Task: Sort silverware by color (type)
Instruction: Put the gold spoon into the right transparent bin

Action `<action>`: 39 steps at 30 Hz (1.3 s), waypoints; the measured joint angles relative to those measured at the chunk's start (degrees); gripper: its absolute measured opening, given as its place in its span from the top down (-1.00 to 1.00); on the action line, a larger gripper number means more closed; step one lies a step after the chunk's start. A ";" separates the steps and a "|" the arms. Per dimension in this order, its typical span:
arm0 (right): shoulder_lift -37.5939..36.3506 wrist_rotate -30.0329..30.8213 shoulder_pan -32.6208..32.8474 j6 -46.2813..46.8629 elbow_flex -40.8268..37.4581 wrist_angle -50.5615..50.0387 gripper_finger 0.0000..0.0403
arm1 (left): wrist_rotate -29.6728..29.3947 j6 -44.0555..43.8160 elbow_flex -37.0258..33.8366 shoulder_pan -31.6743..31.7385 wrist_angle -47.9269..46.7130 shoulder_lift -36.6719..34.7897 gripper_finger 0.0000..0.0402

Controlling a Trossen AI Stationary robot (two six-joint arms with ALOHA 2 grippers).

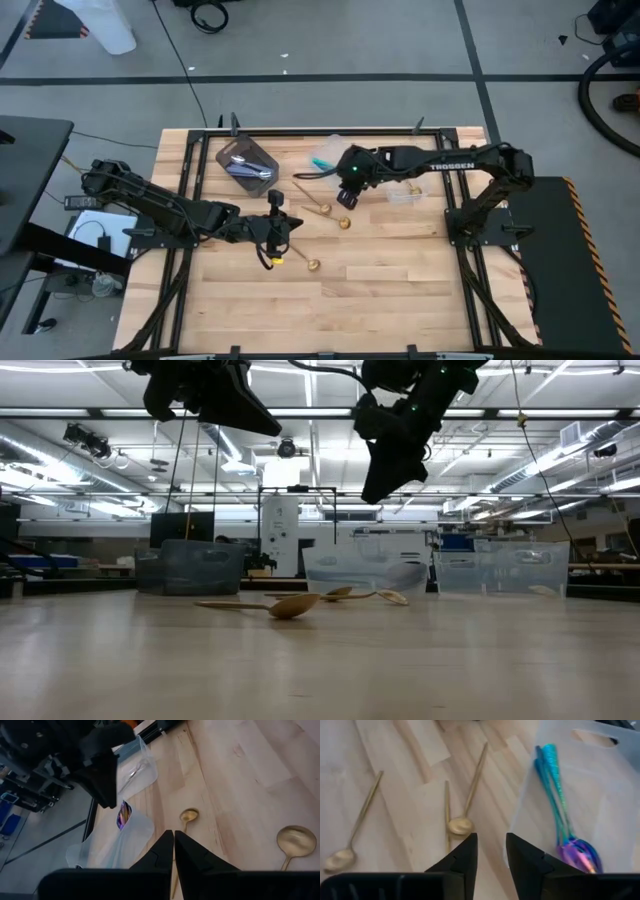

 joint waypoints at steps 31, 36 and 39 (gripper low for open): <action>13.70 -0.39 8.27 3.18 -0.02 4.71 0.19 | 3.30 1.05 0.02 2.23 -1.21 0.00 0.89; 16.28 -0.36 8.50 2.14 -0.02 4.94 0.19 | 3.29 1.01 0.02 2.25 -1.16 0.00 0.89; 17.72 0.48 9.12 0.57 -0.02 5.51 0.19 | 3.30 1.00 0.02 2.21 -1.16 0.00 0.89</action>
